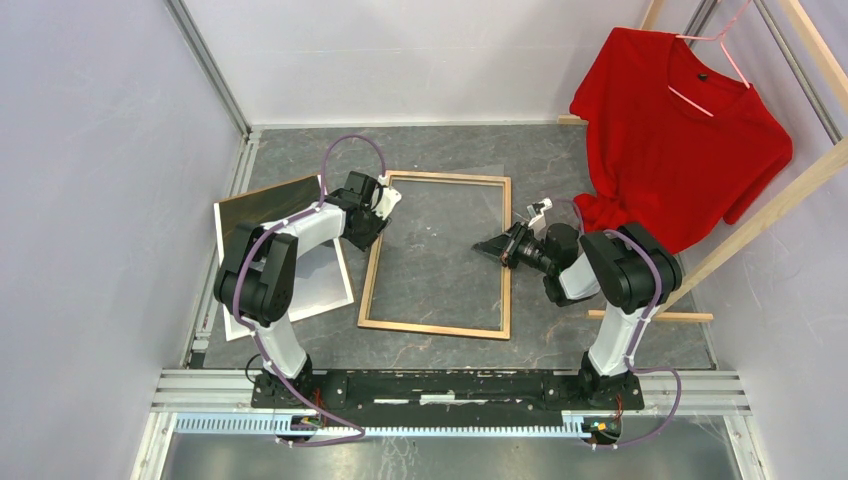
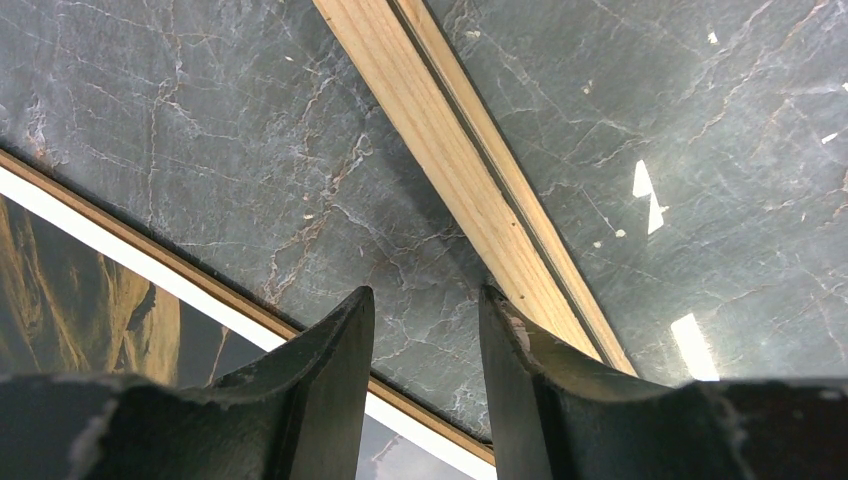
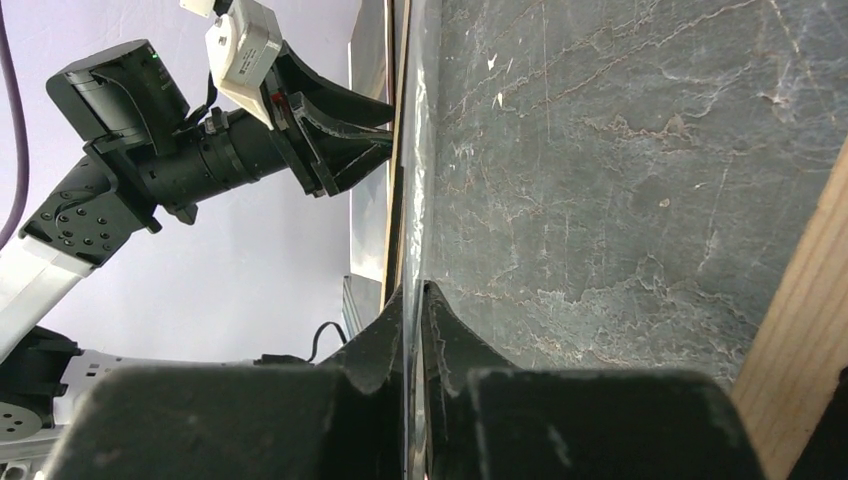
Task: Put the photo into the frame
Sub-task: Place the photo frame item in the photo frame.
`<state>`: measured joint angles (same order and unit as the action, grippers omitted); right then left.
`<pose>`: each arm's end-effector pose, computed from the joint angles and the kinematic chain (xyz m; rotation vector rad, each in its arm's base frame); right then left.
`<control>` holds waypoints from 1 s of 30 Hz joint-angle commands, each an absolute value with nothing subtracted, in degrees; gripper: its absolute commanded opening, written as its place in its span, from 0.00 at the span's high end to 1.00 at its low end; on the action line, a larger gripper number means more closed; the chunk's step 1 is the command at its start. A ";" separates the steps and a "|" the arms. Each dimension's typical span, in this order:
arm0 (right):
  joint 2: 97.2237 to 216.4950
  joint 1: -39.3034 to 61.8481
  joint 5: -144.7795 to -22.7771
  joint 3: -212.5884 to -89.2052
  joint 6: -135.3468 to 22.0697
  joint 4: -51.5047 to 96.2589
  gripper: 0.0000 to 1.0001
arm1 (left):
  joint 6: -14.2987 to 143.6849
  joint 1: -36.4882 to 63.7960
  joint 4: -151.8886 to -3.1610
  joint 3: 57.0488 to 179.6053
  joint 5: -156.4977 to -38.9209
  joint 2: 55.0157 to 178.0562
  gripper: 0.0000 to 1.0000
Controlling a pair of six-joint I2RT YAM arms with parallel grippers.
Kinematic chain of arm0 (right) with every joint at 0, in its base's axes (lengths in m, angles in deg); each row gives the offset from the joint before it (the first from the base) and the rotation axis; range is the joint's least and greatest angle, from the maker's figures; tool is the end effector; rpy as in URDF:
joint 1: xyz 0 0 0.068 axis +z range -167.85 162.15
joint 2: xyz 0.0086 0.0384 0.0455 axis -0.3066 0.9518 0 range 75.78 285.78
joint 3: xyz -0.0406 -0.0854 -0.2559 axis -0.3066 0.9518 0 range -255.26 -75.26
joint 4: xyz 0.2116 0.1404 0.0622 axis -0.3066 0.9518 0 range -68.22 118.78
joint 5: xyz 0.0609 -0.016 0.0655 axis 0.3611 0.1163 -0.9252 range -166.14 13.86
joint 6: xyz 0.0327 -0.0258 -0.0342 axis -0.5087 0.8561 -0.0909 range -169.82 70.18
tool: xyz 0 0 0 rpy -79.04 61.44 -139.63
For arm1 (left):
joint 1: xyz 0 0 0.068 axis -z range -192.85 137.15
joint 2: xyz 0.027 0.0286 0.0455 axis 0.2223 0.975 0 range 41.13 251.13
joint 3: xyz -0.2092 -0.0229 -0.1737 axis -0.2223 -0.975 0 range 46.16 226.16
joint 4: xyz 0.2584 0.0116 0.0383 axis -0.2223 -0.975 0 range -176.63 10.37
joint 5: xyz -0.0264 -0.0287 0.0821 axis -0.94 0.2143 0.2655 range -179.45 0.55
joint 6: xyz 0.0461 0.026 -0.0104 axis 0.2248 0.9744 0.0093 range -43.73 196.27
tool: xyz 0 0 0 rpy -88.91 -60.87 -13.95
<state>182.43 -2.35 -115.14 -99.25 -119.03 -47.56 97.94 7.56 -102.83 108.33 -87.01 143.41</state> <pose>0.2689 0.0978 0.1077 0.4049 2.0448 1.5947 0.3298 -0.1211 0.1616 0.9478 2.5021 0.0641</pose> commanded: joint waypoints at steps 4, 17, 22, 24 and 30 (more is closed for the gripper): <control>181.16 -1.28 -117.51 -101.33 -119.14 -47.91 0.82 | 98.74 9.04 -103.74 106.89 -91.25 144.40 0.49; 175.21 -0.04 -113.42 -110.28 -97.43 -12.88 0.54 | 98.95 8.98 -103.75 106.63 -91.09 144.32 0.49; 174.57 1.58 -110.32 -114.18 -90.31 -2.10 0.52 | 99.01 8.98 -103.72 106.54 -91.21 144.47 0.49; 174.57 2.11 -108.51 -115.88 -88.10 1.91 0.51 | 98.97 9.01 -103.78 106.54 -91.29 144.49 0.49; 172.89 3.46 -103.99 -120.71 -81.03 14.09 0.40 | 99.29 9.03 -103.73 106.12 -90.95 144.53 0.49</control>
